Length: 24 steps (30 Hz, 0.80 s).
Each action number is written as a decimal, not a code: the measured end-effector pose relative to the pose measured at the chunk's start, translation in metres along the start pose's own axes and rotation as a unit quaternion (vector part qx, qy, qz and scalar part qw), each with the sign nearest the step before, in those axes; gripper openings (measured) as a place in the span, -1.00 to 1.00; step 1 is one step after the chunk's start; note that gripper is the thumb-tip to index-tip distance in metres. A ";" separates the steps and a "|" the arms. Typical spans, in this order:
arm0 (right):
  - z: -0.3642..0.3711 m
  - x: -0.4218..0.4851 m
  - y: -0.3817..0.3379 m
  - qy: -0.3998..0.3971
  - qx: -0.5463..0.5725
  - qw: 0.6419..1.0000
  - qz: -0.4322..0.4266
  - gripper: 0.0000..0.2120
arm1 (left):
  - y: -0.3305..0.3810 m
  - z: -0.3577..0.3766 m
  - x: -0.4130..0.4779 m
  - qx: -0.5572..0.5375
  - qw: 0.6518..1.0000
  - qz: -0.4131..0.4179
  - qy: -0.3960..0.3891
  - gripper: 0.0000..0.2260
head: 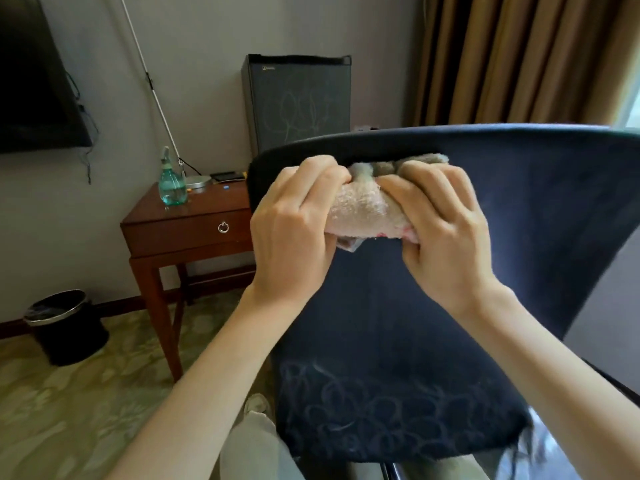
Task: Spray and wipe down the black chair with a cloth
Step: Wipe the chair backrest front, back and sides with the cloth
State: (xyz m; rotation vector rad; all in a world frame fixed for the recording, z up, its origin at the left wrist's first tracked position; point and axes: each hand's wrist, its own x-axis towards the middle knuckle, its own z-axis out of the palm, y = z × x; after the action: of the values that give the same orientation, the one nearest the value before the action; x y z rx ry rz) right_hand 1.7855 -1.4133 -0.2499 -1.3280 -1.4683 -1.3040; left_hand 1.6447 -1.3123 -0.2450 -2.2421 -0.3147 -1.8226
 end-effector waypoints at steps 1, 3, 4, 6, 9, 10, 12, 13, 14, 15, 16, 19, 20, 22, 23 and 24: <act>0.004 -0.007 0.000 0.005 0.003 1.000 0.002 -0.74 | -0.001 0.004 -0.009 0.009 1.000 0.004 0.004 -0.78; 0.017 -0.032 0.000 -0.002 0.015 1.000 0.018 -0.71 | -0.004 0.015 -0.036 0.017 1.000 -0.002 0.000 -0.77; 0.022 -0.050 0.000 -0.016 0.022 0.999 0.023 -0.67 | -0.006 0.022 -0.054 0.018 1.000 -0.004 -0.015 -0.76; 0.033 -0.096 0.000 -0.055 0.039 0.997 0.025 -0.64 | -0.008 0.036 -0.098 0.020 0.998 0.008 -0.055 -0.76; 0.045 -0.172 -0.006 -0.135 0.051 0.989 0.022 -0.66 | -0.009 0.054 -0.173 0.006 0.993 0.022 -0.118 -0.83; 0.048 -0.196 -0.009 -0.164 0.048 0.985 0.020 -0.64 | -0.007 0.058 -0.197 0.003 0.990 0.019 -0.142 -0.84; 0.051 -0.236 -0.017 -0.212 0.047 0.976 0.024 -0.59 | -0.001 0.065 -0.235 0.004 0.982 0.006 -0.189 -0.81; 0.053 -0.250 -0.020 -0.230 0.051 0.971 0.033 -0.58 | 0.003 0.067 -0.249 0.004 0.978 -0.001 -0.208 -0.79; 0.053 -0.260 -0.023 -0.242 0.057 0.968 0.043 -0.58 | 0.005 0.070 -0.259 0.004 0.975 -0.008 -0.224 -0.78; 0.054 -0.265 -0.024 -0.250 0.061 0.965 0.051 -0.58 | 0.006 0.071 -0.263 0.005 0.972 -0.013 -0.235 -0.78; 0.053 -0.267 -0.024 -0.254 0.064 0.963 0.055 -0.60 | 0.007 0.071 -0.265 0.004 0.970 -0.013 -0.243 -0.78; 0.047 -0.258 -0.024 -0.252 0.066 0.964 0.053 -0.61 | 0.006 0.066 -0.252 -0.001 0.970 0.022 -0.244 -0.78; 0.044 -0.249 -0.022 -0.241 0.065 0.967 0.056 -0.61 | 0.005 0.064 -0.242 -0.003 0.972 0.034 -0.234 -0.78; 0.037 -0.224 -0.012 -0.199 0.062 0.976 0.063 -0.61 | 0.006 0.061 -0.212 -0.004 0.980 0.052 -0.194 -0.81; 0.032 -0.206 -0.006 -0.177 0.058 0.981 0.062 -0.62 | 0.007 0.061 -0.194 -0.001 0.984 0.062 -0.168 -0.84; 0.026 -0.186 0.001 -0.155 0.053 0.985 0.060 -0.63 | 0.009 0.060 -0.173 0.003 0.987 0.072 -0.140 -0.87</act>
State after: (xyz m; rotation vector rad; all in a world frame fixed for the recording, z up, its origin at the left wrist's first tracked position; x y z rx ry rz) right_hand 1.8221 -1.4272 -0.4340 -1.5741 -1.6123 -0.9592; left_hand 1.6688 -1.3050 -0.4263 -2.4479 -0.1994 -1.4341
